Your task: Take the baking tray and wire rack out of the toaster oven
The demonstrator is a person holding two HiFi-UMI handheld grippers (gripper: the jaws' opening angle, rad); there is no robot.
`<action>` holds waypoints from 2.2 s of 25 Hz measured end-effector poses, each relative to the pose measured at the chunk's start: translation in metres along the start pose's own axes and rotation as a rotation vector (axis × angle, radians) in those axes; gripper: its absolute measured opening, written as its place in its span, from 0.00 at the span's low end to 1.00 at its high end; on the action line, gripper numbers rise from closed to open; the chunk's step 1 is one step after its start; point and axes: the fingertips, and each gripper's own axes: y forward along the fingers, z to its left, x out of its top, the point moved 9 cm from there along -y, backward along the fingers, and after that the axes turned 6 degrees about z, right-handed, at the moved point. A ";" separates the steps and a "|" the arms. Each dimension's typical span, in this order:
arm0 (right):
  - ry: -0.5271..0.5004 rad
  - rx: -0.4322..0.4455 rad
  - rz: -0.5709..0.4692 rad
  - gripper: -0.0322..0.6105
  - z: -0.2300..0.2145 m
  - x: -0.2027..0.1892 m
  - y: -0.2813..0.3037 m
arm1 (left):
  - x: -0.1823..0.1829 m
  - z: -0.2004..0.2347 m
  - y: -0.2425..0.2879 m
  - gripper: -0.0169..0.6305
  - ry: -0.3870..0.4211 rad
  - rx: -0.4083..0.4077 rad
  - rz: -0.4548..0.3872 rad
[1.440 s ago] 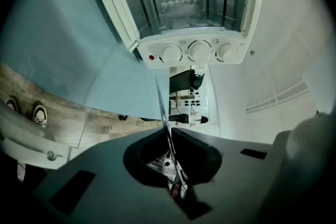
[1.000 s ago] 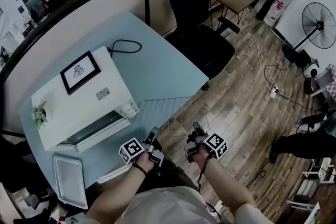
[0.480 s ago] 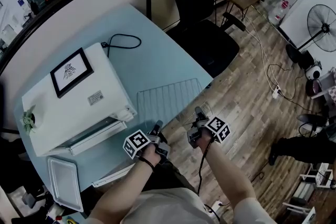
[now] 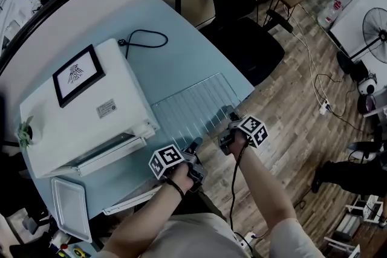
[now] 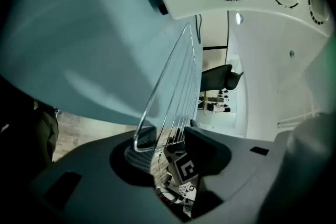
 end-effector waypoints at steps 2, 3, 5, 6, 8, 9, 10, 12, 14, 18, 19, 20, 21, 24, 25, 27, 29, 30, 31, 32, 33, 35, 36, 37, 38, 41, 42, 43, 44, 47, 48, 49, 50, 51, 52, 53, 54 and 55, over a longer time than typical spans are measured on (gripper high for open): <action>0.000 -0.005 0.004 0.48 0.002 -0.001 0.006 | -0.004 0.005 0.003 0.40 -0.033 0.011 0.005; -0.002 -0.005 0.007 0.50 0.003 -0.002 0.008 | -0.004 0.009 0.003 0.40 -0.051 0.010 -0.001; -0.007 -0.002 0.016 0.53 0.005 -0.004 0.013 | -0.001 0.017 0.004 0.40 -0.084 -0.005 -0.026; -0.010 -0.001 0.018 0.54 0.006 -0.006 0.016 | 0.002 0.020 0.005 0.40 -0.098 -0.015 -0.040; -0.013 0.005 0.013 0.58 0.010 -0.007 0.021 | 0.005 0.023 0.006 0.40 -0.114 -0.029 -0.057; -0.015 0.010 0.008 0.61 0.013 -0.007 0.024 | 0.006 0.023 0.008 0.41 -0.116 -0.034 -0.064; -0.019 0.015 0.003 0.64 0.015 -0.007 0.027 | 0.006 0.023 0.009 0.41 -0.114 -0.039 -0.072; -0.027 0.021 0.005 0.76 0.017 -0.009 0.033 | 0.005 0.024 0.013 0.51 -0.113 -0.042 -0.081; -0.033 0.024 0.016 0.84 0.018 -0.011 0.036 | 0.004 0.027 0.013 0.57 -0.116 -0.030 -0.082; -0.073 -0.017 0.032 0.94 0.018 -0.012 0.031 | 0.002 0.030 0.008 0.64 -0.127 -0.005 -0.080; -0.080 -0.031 0.037 0.95 0.017 -0.012 0.028 | -0.001 0.031 0.006 0.65 -0.129 0.000 -0.072; -0.088 -0.042 0.042 0.96 0.016 -0.013 0.023 | -0.004 0.031 0.004 0.66 -0.126 0.006 -0.061; -0.098 -0.050 0.048 0.96 0.016 -0.013 0.018 | -0.009 0.030 0.001 0.66 -0.117 0.010 -0.050; -0.154 -0.057 0.064 0.98 0.023 -0.012 -0.001 | -0.022 0.024 -0.009 0.66 -0.087 0.011 -0.019; -0.178 -0.061 0.067 0.98 0.027 -0.010 -0.009 | -0.026 0.021 -0.012 0.66 -0.081 0.009 -0.011; -0.229 -0.064 0.071 0.98 0.038 -0.007 -0.024 | -0.030 0.011 -0.021 0.66 -0.060 -0.002 0.001; -0.292 -0.048 0.088 0.95 0.053 -0.005 -0.040 | -0.030 -0.003 -0.030 0.66 -0.003 -0.016 0.018; -0.329 -0.034 0.097 0.93 0.061 -0.005 -0.047 | -0.028 -0.011 -0.036 0.66 0.033 -0.022 0.024; -0.365 -0.019 0.104 0.90 0.070 -0.005 -0.053 | -0.026 -0.020 -0.042 0.66 0.066 -0.029 0.025; -0.400 -0.001 0.109 0.88 0.080 -0.006 -0.060 | -0.023 -0.029 -0.048 0.66 0.092 -0.038 0.021; -0.433 0.016 0.110 0.86 0.090 -0.006 -0.067 | -0.019 -0.038 -0.055 0.66 0.118 -0.050 0.011; -0.509 0.047 0.107 0.80 0.112 -0.008 -0.080 | -0.013 -0.059 -0.070 0.66 0.189 -0.076 -0.012; -0.554 0.060 0.103 0.76 0.124 -0.009 -0.088 | -0.010 -0.069 -0.078 0.66 0.230 -0.089 -0.024; -0.600 0.069 0.099 0.72 0.136 -0.012 -0.095 | -0.008 -0.079 -0.086 0.66 0.268 -0.102 -0.033; -0.642 0.075 0.093 0.67 0.148 -0.016 -0.103 | -0.007 -0.087 -0.095 0.66 0.301 -0.116 -0.040; -0.745 0.101 0.070 0.49 0.183 -0.027 -0.122 | -0.001 -0.105 -0.121 0.56 0.397 -0.119 -0.070; -0.769 0.120 0.065 0.46 0.194 -0.030 -0.126 | 0.002 -0.110 -0.129 0.46 0.436 -0.114 -0.088; -0.785 0.144 0.062 0.44 0.206 -0.032 -0.131 | 0.004 -0.115 -0.137 0.45 0.477 -0.114 -0.107; -0.795 0.169 0.058 0.41 0.216 -0.034 -0.136 | 0.006 -0.121 -0.144 0.45 0.519 -0.117 -0.124; -0.824 0.248 0.030 0.32 0.245 -0.042 -0.155 | 0.006 -0.138 -0.173 0.39 0.677 -0.113 -0.182; -0.844 0.273 0.011 0.31 0.256 -0.045 -0.162 | 0.007 -0.145 -0.184 0.37 0.743 -0.104 -0.208; -0.871 0.296 -0.008 0.27 0.267 -0.050 -0.168 | 0.009 -0.151 -0.196 0.33 0.811 -0.093 -0.235; -0.905 0.316 -0.025 0.25 0.278 -0.055 -0.174 | 0.011 -0.157 -0.209 0.31 0.876 -0.081 -0.265; -0.943 0.335 -0.038 0.24 0.290 -0.061 -0.179 | 0.013 -0.163 -0.221 0.30 0.936 -0.069 -0.299; -0.981 0.355 -0.048 0.23 0.301 -0.066 -0.185 | 0.014 -0.170 -0.234 0.28 0.989 -0.056 -0.336; -1.015 0.376 -0.056 0.21 0.312 -0.072 -0.191 | 0.016 -0.176 -0.247 0.26 1.038 -0.041 -0.375; -1.040 0.398 -0.061 0.20 0.322 -0.078 -0.196 | 0.017 -0.182 -0.261 0.23 1.085 -0.026 -0.415; -1.058 0.423 -0.062 0.19 0.331 -0.083 -0.201 | 0.019 -0.187 -0.274 0.21 1.127 -0.011 -0.451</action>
